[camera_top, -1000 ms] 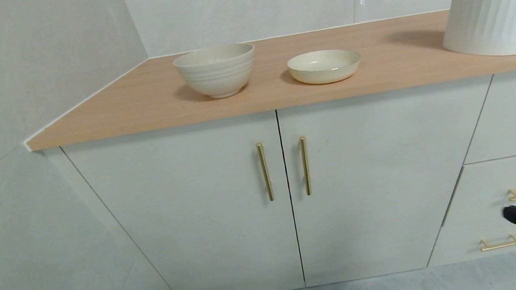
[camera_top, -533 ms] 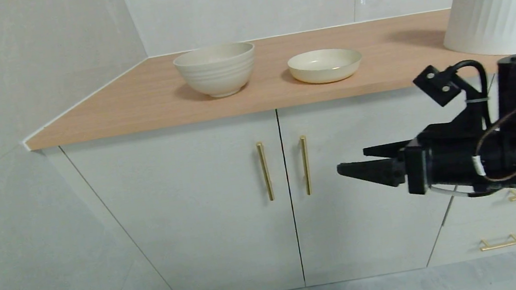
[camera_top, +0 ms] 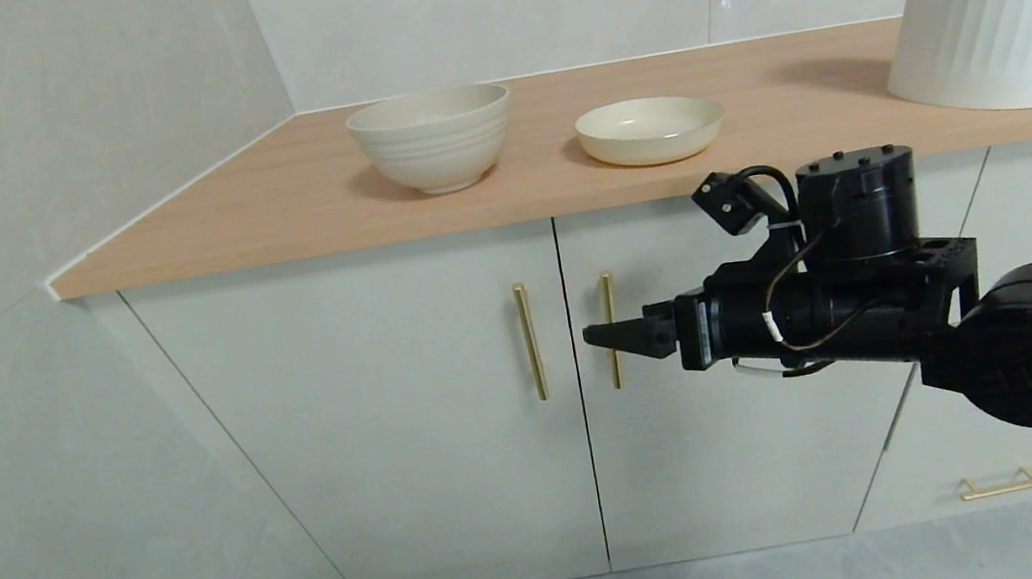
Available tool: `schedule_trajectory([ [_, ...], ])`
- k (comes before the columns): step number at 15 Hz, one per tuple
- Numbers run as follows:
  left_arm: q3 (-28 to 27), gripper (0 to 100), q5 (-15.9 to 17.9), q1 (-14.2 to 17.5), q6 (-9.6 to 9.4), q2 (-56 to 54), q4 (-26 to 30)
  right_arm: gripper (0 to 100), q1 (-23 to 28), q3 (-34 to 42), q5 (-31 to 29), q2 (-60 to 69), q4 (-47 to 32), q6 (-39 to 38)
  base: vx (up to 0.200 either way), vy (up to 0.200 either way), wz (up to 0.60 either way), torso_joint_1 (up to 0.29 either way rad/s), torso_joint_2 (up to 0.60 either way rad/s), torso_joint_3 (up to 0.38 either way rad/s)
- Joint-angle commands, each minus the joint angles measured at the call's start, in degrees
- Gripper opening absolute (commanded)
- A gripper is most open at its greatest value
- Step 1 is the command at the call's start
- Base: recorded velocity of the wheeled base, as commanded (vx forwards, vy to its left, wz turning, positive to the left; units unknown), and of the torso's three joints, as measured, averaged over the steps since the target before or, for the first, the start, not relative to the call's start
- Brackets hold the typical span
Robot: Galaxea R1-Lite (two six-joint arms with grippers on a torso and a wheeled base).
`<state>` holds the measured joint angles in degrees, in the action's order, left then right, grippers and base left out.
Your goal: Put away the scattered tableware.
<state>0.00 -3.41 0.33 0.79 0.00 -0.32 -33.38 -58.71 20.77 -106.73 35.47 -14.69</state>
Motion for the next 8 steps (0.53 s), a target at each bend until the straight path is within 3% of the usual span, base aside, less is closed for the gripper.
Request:
schedule_trajectory([
  [1,0.0,100,-0.01,0.02,0.0,0.0,-0.03,100,-0.02,-1.41,-0.38,-5.42,1.88,-0.16,0.0,0.0,0.0,0.0,0.0,0.0],
  [8,0.0,100,-0.01,0.02,0.09,0.0,-0.03,100,-0.11,-4.75,-1.35,-12.89,9.44,-3.59,0.0,0.0,0.0,0.0,0.0,0.0],
])
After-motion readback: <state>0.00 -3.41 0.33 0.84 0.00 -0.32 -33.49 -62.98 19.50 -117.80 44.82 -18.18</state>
